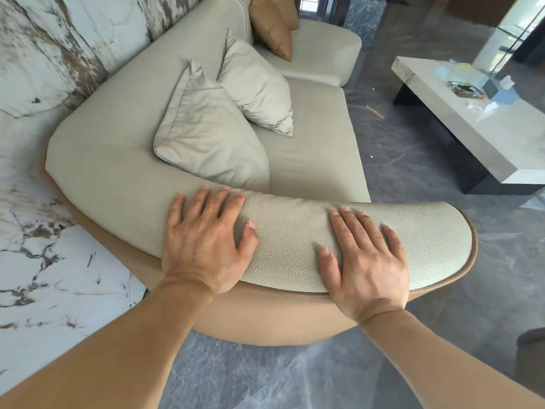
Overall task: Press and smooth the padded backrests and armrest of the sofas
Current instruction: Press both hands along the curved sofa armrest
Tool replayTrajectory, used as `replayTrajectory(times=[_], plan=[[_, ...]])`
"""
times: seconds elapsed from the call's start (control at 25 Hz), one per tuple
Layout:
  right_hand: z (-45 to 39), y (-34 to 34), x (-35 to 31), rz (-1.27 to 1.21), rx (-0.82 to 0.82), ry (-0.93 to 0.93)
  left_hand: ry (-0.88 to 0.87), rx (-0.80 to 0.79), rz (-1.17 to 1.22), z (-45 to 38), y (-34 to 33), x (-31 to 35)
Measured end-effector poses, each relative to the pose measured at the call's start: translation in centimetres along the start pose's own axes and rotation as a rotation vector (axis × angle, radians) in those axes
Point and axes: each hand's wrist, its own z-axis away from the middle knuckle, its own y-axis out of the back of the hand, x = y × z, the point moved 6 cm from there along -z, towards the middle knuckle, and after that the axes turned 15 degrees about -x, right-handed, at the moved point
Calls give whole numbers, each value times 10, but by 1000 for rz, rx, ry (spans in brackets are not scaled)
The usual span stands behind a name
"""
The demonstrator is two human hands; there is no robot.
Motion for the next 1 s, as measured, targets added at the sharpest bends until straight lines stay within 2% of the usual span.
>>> replayTrajectory(times=[0.64, 1.0], plan=[[-64, -10, 12, 7, 65, 12, -2, 24, 3, -66, -1, 2], [-63, -10, 12, -4, 58, 13, -22, 17, -4, -65, 2, 4]])
